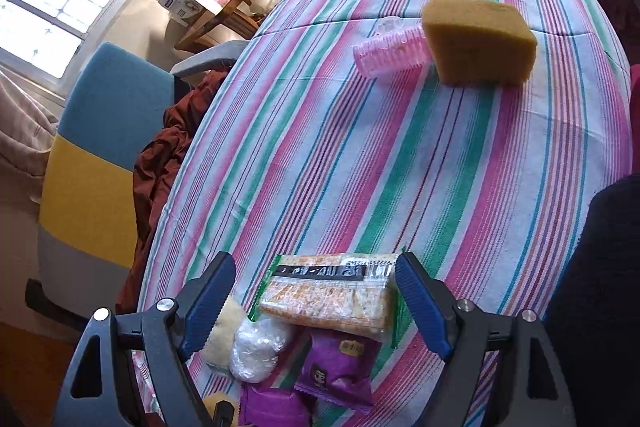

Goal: Organize objects
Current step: 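Lift the sponge with the left tool while the right tool moves to the purple pouch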

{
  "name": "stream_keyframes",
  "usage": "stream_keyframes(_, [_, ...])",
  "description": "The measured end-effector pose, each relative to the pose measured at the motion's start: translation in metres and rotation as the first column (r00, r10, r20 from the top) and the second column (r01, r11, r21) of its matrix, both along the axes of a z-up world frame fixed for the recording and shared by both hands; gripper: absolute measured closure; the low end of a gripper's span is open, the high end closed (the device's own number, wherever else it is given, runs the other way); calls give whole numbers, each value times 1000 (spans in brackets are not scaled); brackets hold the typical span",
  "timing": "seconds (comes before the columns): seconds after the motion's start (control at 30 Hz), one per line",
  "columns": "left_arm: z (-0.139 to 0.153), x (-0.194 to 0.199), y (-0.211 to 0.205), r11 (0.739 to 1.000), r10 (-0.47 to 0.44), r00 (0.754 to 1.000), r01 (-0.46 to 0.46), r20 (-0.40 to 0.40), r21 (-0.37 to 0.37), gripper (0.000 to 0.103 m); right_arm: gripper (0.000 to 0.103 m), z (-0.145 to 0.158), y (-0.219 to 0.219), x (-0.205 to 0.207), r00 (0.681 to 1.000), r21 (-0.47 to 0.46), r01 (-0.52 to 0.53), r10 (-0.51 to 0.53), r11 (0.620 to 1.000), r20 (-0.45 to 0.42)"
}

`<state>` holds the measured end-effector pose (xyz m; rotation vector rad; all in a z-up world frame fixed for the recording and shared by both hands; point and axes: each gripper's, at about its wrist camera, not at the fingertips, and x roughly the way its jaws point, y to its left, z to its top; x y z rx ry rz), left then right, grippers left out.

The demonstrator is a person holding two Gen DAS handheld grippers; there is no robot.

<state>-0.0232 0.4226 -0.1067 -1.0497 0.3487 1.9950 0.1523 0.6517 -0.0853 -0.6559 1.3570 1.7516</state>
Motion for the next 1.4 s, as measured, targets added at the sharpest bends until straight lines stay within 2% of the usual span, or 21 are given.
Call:
stream_keyframes(0.13, [-2,-2,7,1000,-21,1000,21,-16,-21,39,19,1,0,-1,1000,11,5,-5,1000,19])
stream_keyframes(0.2, [-4,-3,10,999,-24,999,24,-23,-25,38,19,15,-5,-3,1000,85,-1,0,996,19])
stream_keyframes(0.3, [-4,-3,11,999,-24,999,24,-26,-23,38,19,32,-15,-20,988,157,-125,137,980,-70])
stream_keyframes(0.37, [-4,-3,11,999,-24,999,24,-25,-21,39,19,30,-21,-41,962,134,-250,262,959,-81])
stream_keyframes(0.43, [-2,-3,9,1000,-22,1000,22,-17,-16,43,20,21,-25,-56,937,78,-332,339,940,-87])
stream_keyframes(0.6, [3,2,-7,999,24,1000,-24,-9,-39,47,22,6,-33,-72,901,-11,-426,423,905,-93])
stream_keyframes(0.73, [3,13,-34,998,52,998,-52,-23,-22,46,22,8,-43,-80,877,4,-477,476,879,-67])
stream_keyframes(0.87, [0,18,-35,999,39,997,-40,-60,-25,44,23,13,-56,-92,837,40,-545,546,838,-32])
stream_keyframes(1.0, [-5,18,-29,999,23,997,-26,-78,-36,42,23,12,-63,-105,817,55,-576,575,815,38])
stream_keyframes(1.17, [-7,21,-28,999,17,995,-22,-103,-45,41,25,10,-59,-103,821,53,-570,569,820,43])
stream_keyframes(1.4, [-8,21,-30,999,14,994,-19,-109,-43,40,26,11,-59,-105,809,54,-588,586,807,45])
